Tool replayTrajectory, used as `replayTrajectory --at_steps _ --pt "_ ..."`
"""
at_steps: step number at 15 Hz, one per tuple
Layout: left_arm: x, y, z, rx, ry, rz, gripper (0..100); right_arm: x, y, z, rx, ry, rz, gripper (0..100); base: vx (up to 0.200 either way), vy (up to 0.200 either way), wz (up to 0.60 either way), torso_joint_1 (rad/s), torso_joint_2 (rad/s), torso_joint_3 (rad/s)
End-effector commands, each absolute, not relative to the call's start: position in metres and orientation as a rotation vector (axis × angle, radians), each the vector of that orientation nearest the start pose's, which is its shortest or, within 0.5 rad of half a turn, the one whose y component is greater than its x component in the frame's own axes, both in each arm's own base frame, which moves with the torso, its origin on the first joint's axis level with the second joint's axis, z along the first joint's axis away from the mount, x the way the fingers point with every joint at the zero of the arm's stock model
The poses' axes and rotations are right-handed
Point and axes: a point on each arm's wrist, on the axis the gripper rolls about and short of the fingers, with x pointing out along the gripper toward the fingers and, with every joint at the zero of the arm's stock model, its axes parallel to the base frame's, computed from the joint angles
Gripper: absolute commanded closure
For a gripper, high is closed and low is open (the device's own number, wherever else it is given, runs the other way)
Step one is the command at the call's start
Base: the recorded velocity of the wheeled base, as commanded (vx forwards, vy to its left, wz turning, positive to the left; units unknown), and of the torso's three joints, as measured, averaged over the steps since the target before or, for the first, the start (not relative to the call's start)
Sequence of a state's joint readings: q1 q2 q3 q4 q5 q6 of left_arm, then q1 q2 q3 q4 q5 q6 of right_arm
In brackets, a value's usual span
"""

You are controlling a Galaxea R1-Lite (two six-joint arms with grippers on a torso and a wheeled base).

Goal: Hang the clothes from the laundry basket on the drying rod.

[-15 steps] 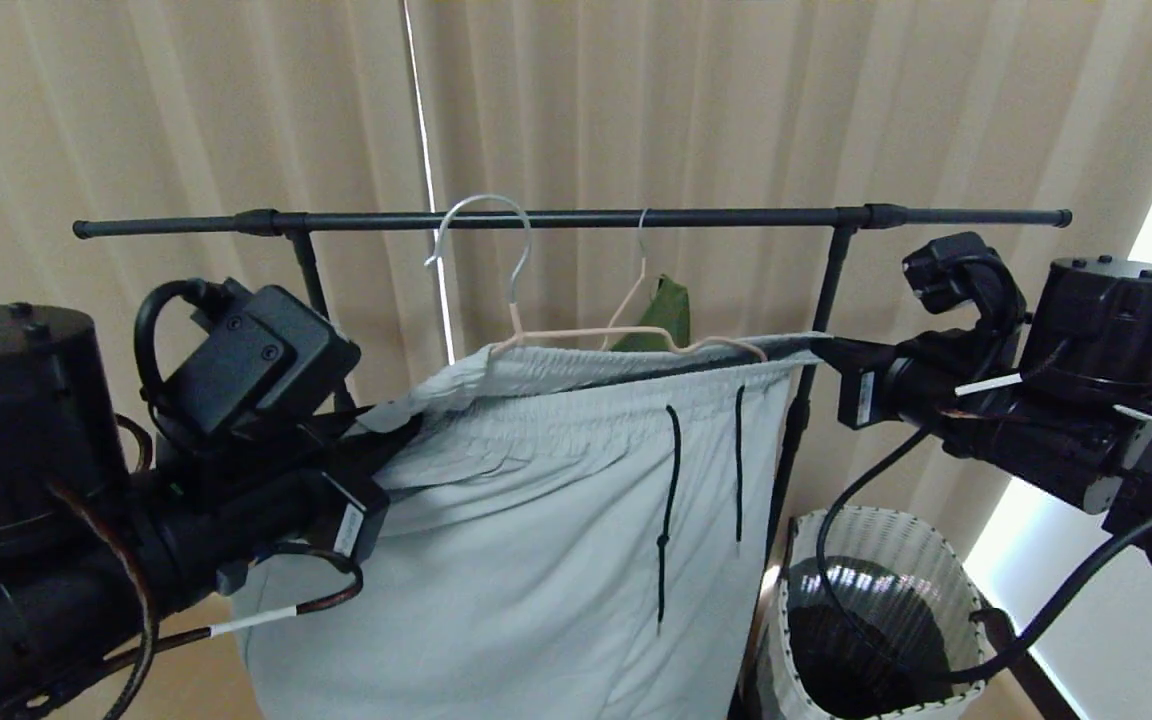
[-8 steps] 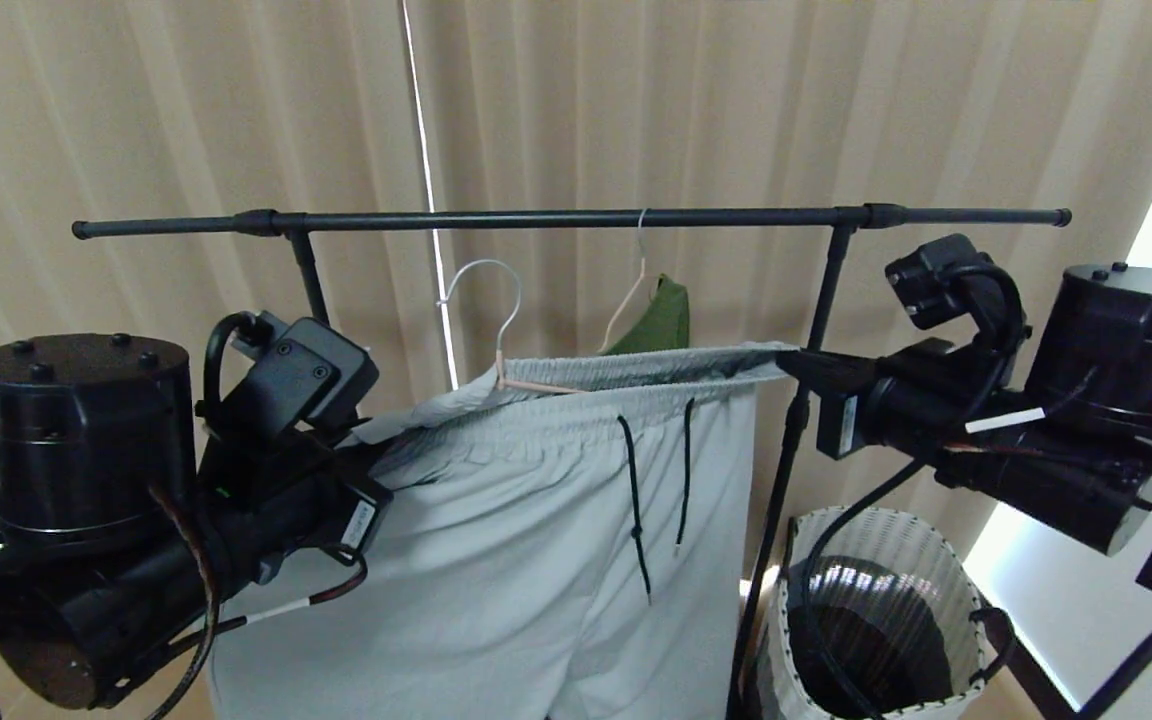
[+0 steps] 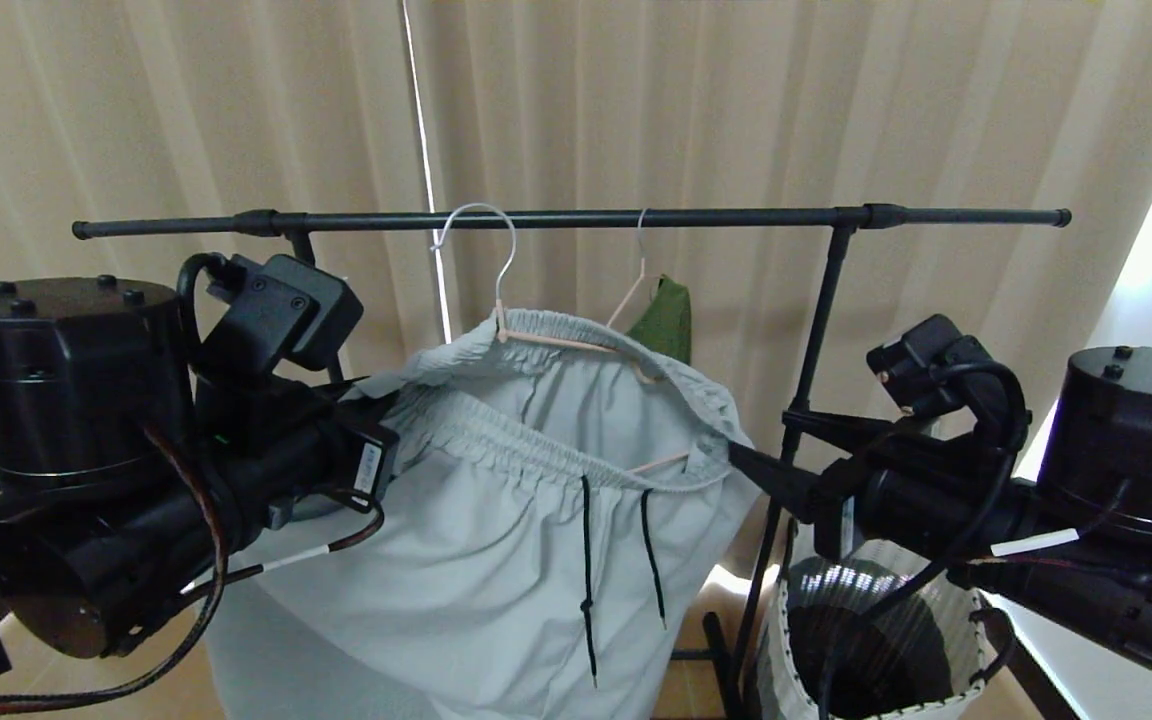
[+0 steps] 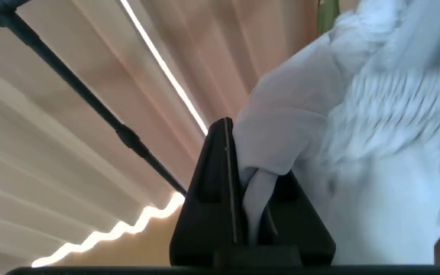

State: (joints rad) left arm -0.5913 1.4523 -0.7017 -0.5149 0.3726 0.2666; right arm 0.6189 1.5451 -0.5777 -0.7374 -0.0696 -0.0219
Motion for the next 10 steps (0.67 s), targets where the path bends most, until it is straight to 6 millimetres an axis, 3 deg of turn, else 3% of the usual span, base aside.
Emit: replayTrajectory --at_steps 1,10 --pt "0.205 -0.129 0.211 0.364 0.177 -0.254 100 0.207 0.147 0.175 -0.102 0.214 0.557 0 0.0 0.0 0.0 0.0 0.0 0.0" --pt "0.193 -0.153 0.21 0.359 0.132 -0.367 100 0.235 0.165 0.196 -0.228 0.011 0.615 0 0.0 0.0 0.0 0.0 0.0 0.0"
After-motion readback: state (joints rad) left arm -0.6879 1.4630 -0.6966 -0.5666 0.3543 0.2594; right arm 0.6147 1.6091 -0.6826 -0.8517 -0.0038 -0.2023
